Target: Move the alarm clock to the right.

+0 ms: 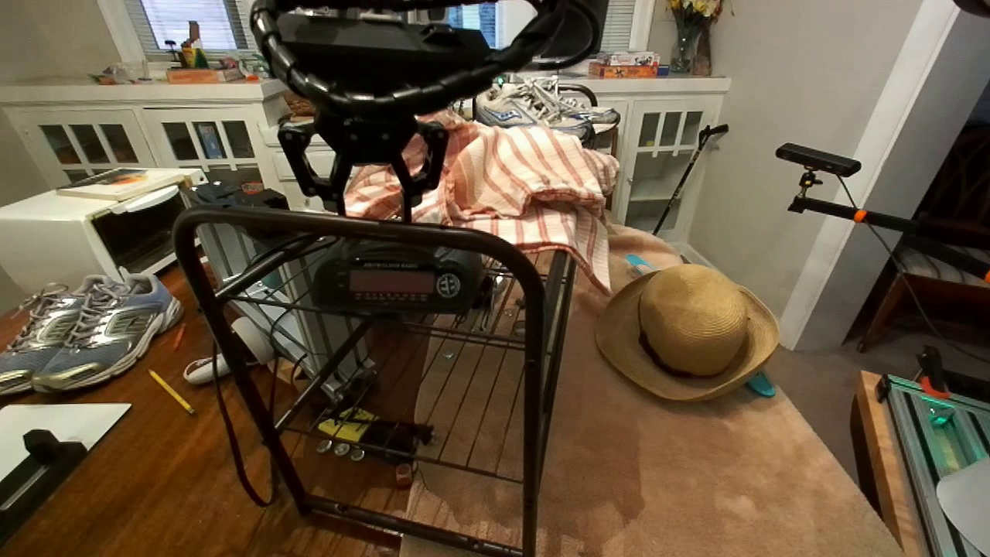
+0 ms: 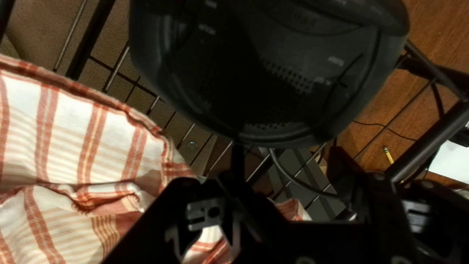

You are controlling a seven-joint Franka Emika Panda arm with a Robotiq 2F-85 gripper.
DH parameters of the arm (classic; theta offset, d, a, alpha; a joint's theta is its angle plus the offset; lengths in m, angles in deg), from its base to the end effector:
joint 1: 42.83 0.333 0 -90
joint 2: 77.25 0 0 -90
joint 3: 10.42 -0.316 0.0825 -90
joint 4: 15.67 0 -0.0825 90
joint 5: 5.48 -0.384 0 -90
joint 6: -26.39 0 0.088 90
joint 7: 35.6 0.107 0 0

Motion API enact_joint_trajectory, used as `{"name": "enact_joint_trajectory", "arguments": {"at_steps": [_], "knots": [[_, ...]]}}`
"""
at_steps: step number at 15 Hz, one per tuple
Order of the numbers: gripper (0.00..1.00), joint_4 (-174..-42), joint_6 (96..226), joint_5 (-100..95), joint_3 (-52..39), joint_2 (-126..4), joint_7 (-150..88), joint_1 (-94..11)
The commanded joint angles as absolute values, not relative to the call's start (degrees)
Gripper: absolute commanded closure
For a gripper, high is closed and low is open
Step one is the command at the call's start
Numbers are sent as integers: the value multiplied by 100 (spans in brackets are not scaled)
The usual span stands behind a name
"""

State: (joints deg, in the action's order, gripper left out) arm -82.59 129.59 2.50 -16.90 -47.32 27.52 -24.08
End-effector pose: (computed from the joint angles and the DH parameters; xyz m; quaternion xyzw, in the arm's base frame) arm 0.6640 0.2772 0.5071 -0.9445 0.3211 -0.0691 0.0101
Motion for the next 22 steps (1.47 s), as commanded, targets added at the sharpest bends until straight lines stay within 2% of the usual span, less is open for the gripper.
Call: {"name": "enact_joint_trajectory", "arguments": {"at_steps": [1,4,7,8,9,10,11,13,22], "knots": [[41,-8206,12846,248,-1676,-4642,2776,-2403],[42,-8244,12861,252,-1660,-4612,2793,-2405],[57,-8249,12847,245,-1654,-4571,2785,-2408],[56,-8251,12840,242,-1653,-4560,2781,-2409],[66,-8261,12841,238,-1653,-4556,2781,-2410],[69,-8266,12840,235,-1654,-4552,2779,-2411],[88,-8264,12841,231,-1659,-4550,2773,-2411],[100,-8257,12831,236,-1659,-4548,2769,-2407],[99,-8100,12834,196,-1700,-4647,2710,-2418]]}}
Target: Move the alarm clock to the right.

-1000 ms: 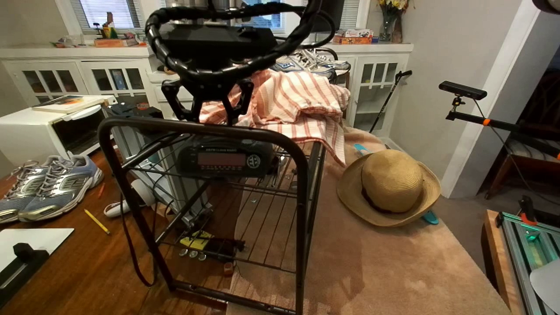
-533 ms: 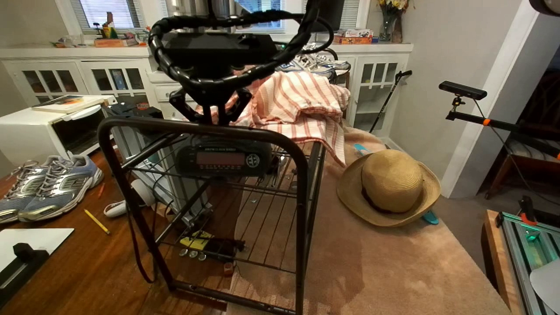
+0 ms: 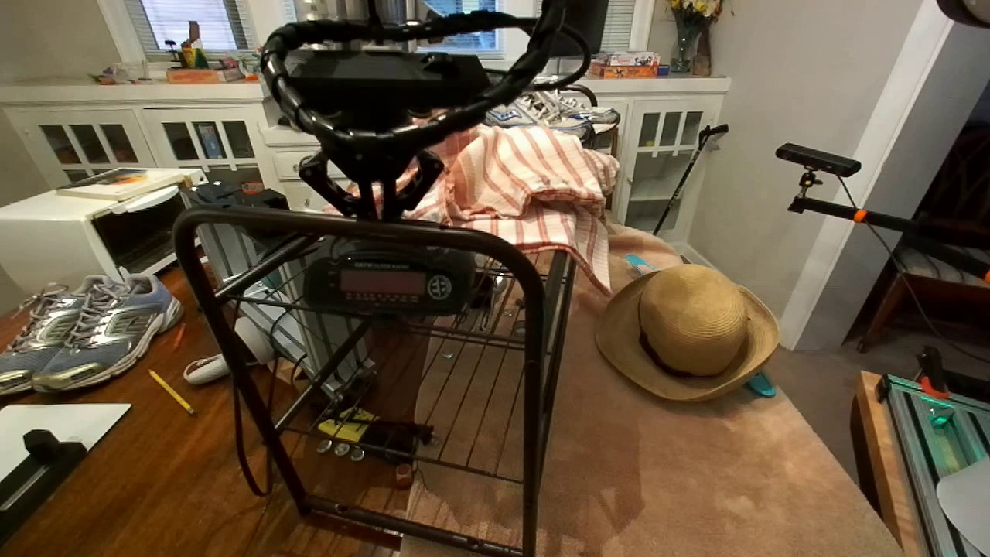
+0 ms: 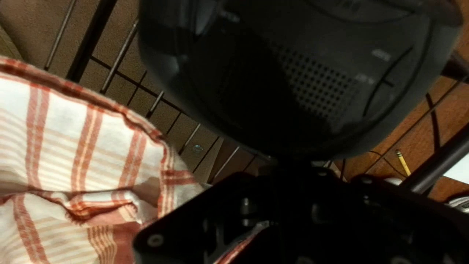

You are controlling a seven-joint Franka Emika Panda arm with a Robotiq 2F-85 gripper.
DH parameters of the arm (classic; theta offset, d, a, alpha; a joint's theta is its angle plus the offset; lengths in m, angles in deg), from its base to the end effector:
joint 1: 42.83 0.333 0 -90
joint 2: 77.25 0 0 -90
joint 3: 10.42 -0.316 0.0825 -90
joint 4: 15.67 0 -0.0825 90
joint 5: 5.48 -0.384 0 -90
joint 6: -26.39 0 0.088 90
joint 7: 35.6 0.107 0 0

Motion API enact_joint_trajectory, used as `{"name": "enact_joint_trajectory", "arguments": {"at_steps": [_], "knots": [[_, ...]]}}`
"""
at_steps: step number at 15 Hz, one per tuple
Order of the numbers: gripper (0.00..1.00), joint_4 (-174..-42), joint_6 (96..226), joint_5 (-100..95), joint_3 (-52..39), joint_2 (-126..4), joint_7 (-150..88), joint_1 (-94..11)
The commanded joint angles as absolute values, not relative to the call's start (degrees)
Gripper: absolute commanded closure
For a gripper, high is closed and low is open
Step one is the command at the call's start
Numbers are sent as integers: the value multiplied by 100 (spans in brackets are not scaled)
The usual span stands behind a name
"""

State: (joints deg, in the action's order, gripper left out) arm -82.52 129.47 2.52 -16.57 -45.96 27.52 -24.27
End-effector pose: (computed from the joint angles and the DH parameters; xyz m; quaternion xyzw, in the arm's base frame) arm 0.6697 0.2733 0.4902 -0.9439 0.3248 -0.0605 0.0011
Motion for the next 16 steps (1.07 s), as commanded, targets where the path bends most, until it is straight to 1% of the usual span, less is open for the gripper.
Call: {"name": "enact_joint_trajectory", "arguments": {"at_steps": [1,16], "knots": [[99,-8059,12844,179,-1718,-4670,2694,-2427],[99,-7509,12668,-131,-1823,-4939,2079,-2716]]}}
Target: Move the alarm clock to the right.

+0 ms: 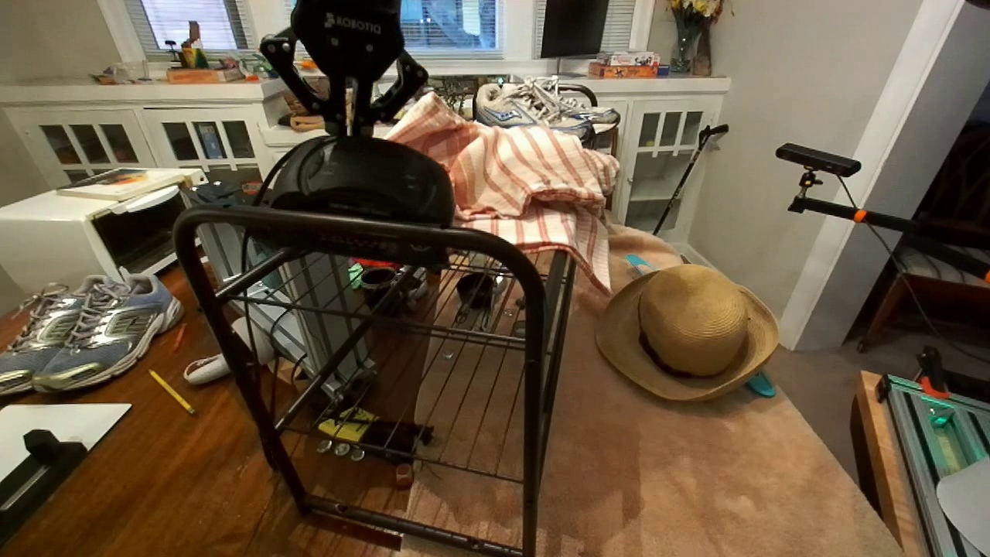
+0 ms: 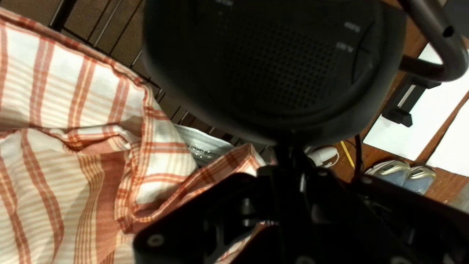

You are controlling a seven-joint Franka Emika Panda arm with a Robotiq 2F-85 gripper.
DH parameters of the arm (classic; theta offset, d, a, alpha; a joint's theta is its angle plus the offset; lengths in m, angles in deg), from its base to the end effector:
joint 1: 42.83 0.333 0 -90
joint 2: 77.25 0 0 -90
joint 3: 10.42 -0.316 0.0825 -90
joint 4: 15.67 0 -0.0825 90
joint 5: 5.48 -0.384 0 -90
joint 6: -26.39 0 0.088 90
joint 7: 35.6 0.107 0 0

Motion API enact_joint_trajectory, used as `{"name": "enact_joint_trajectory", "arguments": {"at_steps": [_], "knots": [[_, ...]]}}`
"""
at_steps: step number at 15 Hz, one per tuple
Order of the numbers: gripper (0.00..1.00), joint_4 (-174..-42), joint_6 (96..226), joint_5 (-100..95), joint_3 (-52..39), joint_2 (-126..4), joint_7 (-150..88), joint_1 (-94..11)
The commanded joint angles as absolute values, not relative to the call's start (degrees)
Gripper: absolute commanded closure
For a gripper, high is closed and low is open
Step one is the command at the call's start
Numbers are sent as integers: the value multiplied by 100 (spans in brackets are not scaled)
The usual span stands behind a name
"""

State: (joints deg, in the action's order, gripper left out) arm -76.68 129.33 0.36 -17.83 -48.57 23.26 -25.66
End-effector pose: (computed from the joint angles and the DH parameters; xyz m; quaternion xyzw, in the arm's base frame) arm 0.6660 0.2664 0.5732 -0.9471 0.2983 -0.1011 0.0623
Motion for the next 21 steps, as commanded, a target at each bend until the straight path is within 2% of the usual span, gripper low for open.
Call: {"name": "enact_joint_trajectory", "arguments": {"at_steps": [1,10,14,21], "knots": [[99,-7491,12643,-199,-1834,-4964,1986,-2790],[99,-6707,11563,-430,-1784,-4698,1218,-3224],[99,-6082,10967,-473,-1406,-4341,992,-3186],[99,-5194,10258,-600,-1288,-3618,60,-3319]]}}
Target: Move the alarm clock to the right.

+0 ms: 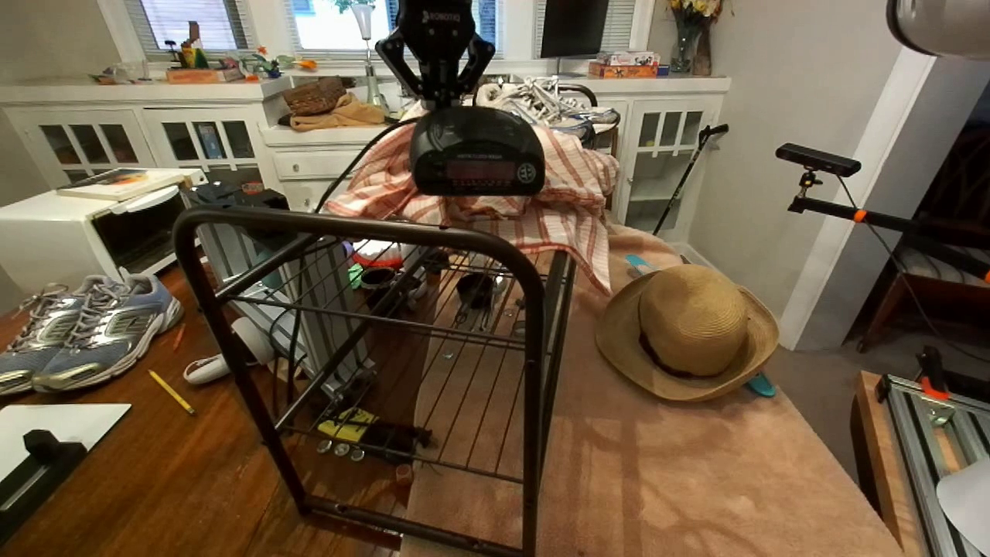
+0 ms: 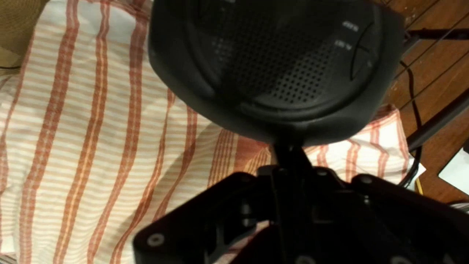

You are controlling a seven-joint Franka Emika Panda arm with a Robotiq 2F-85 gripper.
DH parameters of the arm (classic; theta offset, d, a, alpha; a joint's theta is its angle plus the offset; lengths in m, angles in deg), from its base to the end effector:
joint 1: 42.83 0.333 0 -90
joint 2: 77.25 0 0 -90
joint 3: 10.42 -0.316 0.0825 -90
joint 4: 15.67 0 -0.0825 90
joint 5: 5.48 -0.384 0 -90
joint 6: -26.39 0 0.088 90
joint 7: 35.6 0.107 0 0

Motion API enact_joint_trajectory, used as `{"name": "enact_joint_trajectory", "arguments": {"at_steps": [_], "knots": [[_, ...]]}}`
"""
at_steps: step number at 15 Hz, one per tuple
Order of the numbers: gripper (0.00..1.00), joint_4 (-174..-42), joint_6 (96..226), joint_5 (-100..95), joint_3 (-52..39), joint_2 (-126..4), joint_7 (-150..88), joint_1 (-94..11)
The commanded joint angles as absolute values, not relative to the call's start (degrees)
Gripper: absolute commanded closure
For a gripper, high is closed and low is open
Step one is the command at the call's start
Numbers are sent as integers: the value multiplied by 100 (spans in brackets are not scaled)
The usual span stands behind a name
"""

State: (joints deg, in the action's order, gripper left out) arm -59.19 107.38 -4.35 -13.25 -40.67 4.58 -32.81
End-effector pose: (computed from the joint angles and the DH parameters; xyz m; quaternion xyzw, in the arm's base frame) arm 0.6940 0.1414 0.5795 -0.9701 0.2426 -0.0050 0.0080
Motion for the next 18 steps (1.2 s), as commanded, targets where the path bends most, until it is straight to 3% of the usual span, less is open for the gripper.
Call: {"name": "enact_joint_trajectory", "arguments": {"at_steps": [1,12,16,18], "knots": [[99,-5080,10158,-622,-1279,-3538,-52,-3340],[99,-3961,8516,-608,-1269,-3001,-1773,-3366],[99,-3643,8680,-278,-1144,-2675,-2567,-3194],[99,-4217,9100,-80,-1089,-2873,-2984,-3117]]}}
